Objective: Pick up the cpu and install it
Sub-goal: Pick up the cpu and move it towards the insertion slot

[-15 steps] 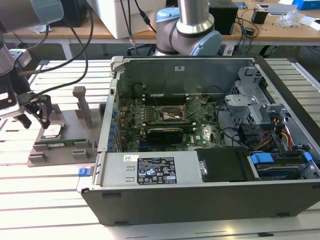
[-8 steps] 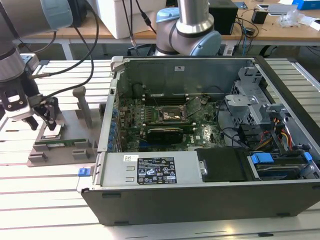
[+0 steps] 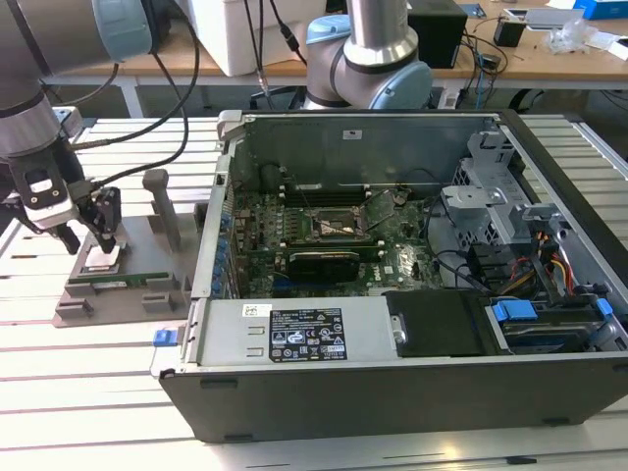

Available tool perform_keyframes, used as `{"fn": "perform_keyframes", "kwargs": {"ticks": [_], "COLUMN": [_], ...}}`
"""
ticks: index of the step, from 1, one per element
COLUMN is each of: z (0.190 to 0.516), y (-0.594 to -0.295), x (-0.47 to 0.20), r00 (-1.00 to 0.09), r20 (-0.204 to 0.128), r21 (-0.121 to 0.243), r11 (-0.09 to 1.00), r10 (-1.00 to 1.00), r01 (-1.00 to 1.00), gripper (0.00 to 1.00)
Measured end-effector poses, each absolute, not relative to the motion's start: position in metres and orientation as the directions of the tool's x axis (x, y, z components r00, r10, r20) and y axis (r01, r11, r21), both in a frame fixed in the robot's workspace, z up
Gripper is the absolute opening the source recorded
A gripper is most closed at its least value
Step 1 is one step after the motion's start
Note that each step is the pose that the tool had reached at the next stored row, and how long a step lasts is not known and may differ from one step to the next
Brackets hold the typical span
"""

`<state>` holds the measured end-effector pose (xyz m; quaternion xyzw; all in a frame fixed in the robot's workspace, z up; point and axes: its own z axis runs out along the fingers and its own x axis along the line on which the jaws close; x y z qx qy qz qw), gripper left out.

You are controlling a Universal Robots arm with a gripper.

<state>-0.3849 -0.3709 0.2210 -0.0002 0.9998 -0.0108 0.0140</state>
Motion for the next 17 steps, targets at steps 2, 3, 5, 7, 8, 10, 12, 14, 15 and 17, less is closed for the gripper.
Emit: {"fn": "perform_keyframes", "kwargs": {"ticks": [2,3,5,7,8,10,12,14,15,17], "z": [0.220,0.218,0.214,0.207,0.206,0.204,0.204,0.204,0.204,0.204], "y": [-0.370,-0.368,-0.366,-0.364,-0.363,-0.363,-0.363,-0.363,-0.363,-0.363], "x": [-0.385,-0.385,-0.385,-0.385,-0.385,-0.385,-0.385,-0.385,-0.385,-0.385], "r00": [-0.999,-0.999,-0.999,-0.999,-0.999,-0.999,-0.999,-0.999,-0.999,-0.999], "r20": [-0.028,-0.028,-0.028,-0.028,-0.028,-0.028,-0.028,-0.028,-0.028,-0.029], "r21": [-0.022,-0.022,-0.022,-0.022,-0.022,-0.022,-0.021,-0.021,-0.021,-0.012], "r11": [0.999,0.999,0.999,0.999,0.999,0.999,0.999,0.999,0.999,0.999], "r10": [-0.035,-0.045,-0.045,-0.045,-0.045,-0.045,-0.045,-0.045,-0.045,-0.045], "r01": [-0.034,-0.044,-0.044,-0.044,-0.044,-0.045,-0.044,-0.044,-0.044,-0.045], "gripper": [0.54,0.54,0.54,0.54,0.54,0.54,0.54,0.55,0.62,0.62]}}
